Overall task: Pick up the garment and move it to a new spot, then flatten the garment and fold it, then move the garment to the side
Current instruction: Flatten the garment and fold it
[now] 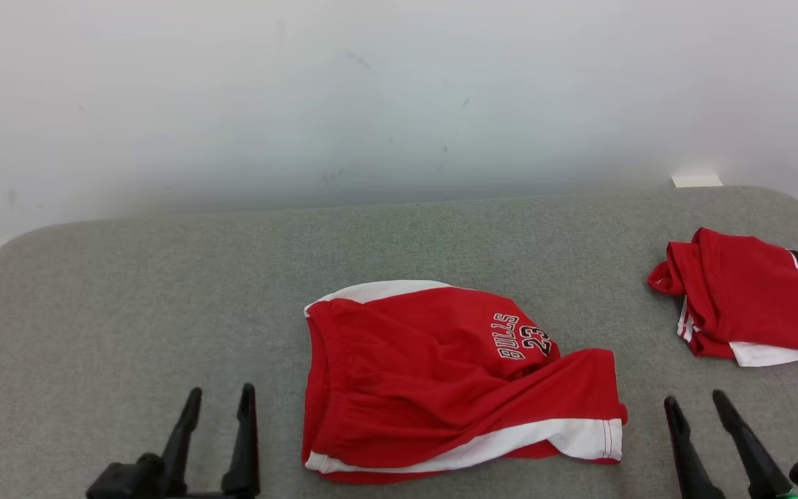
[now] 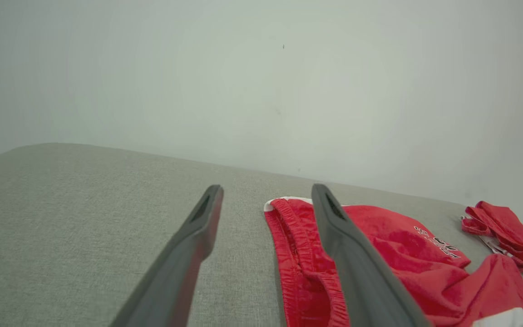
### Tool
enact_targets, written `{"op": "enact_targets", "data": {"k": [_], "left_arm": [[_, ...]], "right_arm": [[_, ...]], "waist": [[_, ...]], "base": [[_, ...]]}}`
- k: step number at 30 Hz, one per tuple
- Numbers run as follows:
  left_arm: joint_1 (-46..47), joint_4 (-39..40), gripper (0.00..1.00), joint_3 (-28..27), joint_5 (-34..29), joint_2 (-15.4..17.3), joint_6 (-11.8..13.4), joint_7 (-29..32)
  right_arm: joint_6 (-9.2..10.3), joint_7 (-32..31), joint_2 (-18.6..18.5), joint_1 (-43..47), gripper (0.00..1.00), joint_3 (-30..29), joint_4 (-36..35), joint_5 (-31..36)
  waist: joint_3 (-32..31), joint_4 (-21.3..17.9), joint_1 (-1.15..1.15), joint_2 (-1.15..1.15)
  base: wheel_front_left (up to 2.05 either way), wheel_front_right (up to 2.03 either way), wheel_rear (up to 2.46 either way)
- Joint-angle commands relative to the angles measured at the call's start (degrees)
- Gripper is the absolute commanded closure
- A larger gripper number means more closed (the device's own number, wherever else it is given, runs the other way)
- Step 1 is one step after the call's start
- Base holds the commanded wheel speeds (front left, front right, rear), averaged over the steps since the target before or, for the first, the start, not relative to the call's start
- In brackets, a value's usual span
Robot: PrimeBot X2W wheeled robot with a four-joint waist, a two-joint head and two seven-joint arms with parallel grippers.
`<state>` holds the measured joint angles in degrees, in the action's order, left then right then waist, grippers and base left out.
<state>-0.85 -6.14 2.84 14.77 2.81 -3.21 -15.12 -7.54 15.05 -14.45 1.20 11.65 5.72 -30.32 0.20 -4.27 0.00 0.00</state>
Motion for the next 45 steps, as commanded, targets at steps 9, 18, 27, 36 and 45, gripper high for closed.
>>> {"op": "enact_targets", "data": {"k": [9,18,27,36,45], "left_arm": [[-1.14,-8.12,0.0,8.1,1.19,4.26,-4.15,0.16],[3.51,-12.67,0.0,19.45,7.11,10.54,-4.28,3.04],[9.48,-17.36,0.0,25.79,10.25,12.6,-4.23,3.32],[13.04,-19.74,0.38,30.58,13.09,13.54,-4.23,2.23],[14.38,-21.36,1.0,33.65,16.2,14.36,-4.24,1.02]], "right_arm": [[0.12,-3.32,-4.9,-3.03,0.0,11.69,9.66,-7.83],[0.12,-5.03,-5.22,-9.95,0.0,19.59,17.87,-14.23],[0.12,-4.9,-5.24,-15.97,0.0,26.01,23.35,-18.84],[0.12,-2.77,-5.87,-19.03,0.76,31.17,25.24,-22.41],[0.12,-0.55,-6.88,-20.79,1.0,34.58,25.67,-25.61]], "waist": [[0.31,0.34,0.0,0.0],[2.31,1.19,0.0,0.0],[4.48,1.5,0.0,0.0],[5.14,1.57,0.0,0.0],[3.94,1.46,0.0,0.0]], "base": [[0.0,0.0,0.0],[0.0,0.0,0.0],[0.0,0.0,0.0],[0.0,0.0,0.0],[0.0,0.0,0.0]]}}
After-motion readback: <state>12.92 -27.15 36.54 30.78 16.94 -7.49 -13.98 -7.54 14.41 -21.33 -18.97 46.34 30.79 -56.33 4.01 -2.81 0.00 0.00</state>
